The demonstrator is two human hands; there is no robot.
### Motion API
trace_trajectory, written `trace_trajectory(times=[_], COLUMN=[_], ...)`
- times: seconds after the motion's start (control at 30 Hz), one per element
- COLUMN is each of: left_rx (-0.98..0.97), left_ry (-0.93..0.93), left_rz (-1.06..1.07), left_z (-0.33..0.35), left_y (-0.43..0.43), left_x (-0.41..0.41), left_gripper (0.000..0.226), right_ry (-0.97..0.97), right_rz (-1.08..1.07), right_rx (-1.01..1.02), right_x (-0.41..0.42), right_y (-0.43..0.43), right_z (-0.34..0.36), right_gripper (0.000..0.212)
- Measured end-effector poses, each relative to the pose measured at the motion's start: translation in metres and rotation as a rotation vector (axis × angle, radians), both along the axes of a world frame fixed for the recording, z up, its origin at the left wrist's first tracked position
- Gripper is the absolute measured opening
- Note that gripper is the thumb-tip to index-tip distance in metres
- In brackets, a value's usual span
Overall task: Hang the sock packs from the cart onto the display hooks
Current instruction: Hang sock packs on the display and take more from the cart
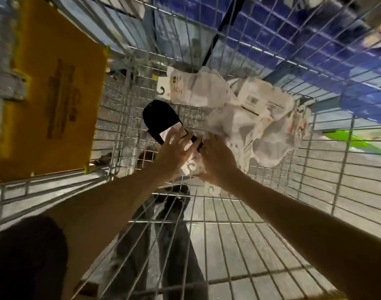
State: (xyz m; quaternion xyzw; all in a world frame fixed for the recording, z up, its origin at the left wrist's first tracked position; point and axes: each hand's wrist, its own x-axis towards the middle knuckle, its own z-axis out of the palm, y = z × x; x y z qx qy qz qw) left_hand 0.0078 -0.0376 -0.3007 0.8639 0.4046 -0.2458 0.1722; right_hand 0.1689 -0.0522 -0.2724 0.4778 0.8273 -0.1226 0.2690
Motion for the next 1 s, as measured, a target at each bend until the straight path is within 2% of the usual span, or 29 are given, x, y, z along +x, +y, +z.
trace_trajectory(times=[0.1, 0.17, 0.23, 0.33, 0.43, 0.57, 0.63, 0.73, 0.83, 0.9, 1.0], left_rx=[0.006, 0.003, 0.029, 0.016, 0.013, -0.13, -0.15, -0.225, -0.318, -0.41, -0.472], left_ry=[0.083, 0.139, 0.104, 0.079, 0.081, 0.007, -0.048, -0.112, -0.322, -0.45, -0.572], left_rz=[-0.101, -0.206, -0.256, -0.237, -0.022, 0.23, 0.289, 0.395, 0.58, 0.732, 0.805], left_z=[-0.012, -0.016, -0.02, -0.008, 0.01, 0.03, 0.033, 0.037, 0.038, 0.049, 0.071], left_y=[-0.006, 0.001, 0.004, 0.007, 0.006, 0.01, 0.009, 0.007, 0.007, 0.009, 0.017], left_x=[0.002, 0.003, 0.003, -0.003, -0.01, -0.019, -0.021, -0.024, -0.028, -0.029, -0.03], left_gripper=[0.084, 0.078, 0.07, 0.074, 0.097, 0.118, 0.124, 0.126, 0.101, 0.101, 0.083], right_ry=[-0.017, 0.054, 0.124, 0.046, 0.045, -0.066, -0.121, -0.154, 0.028, 0.205, 0.517], right_rz=[0.052, 0.004, -0.109, -0.222, -0.329, -0.409, -0.457, -0.47, -0.51, -0.587, -0.899], right_rx=[0.079, 0.167, 0.203, 0.193, 0.193, 0.123, 0.081, 0.038, 0.078, 0.096, 0.109], right_x=[0.016, 0.031, 0.043, 0.049, 0.058, 0.056, 0.053, 0.051, 0.055, 0.052, 0.04], right_y=[-0.001, -0.003, -0.006, -0.009, -0.019, -0.031, -0.027, -0.017, -0.015, -0.017, -0.014], right_z=[0.006, 0.007, 0.009, 0.012, 0.017, 0.021, 0.025, 0.027, 0.031, 0.038, 0.053], right_gripper=[0.077, 0.057, 0.048, 0.048, 0.055, 0.089, 0.09, 0.079, 0.064, 0.041, 0.029])
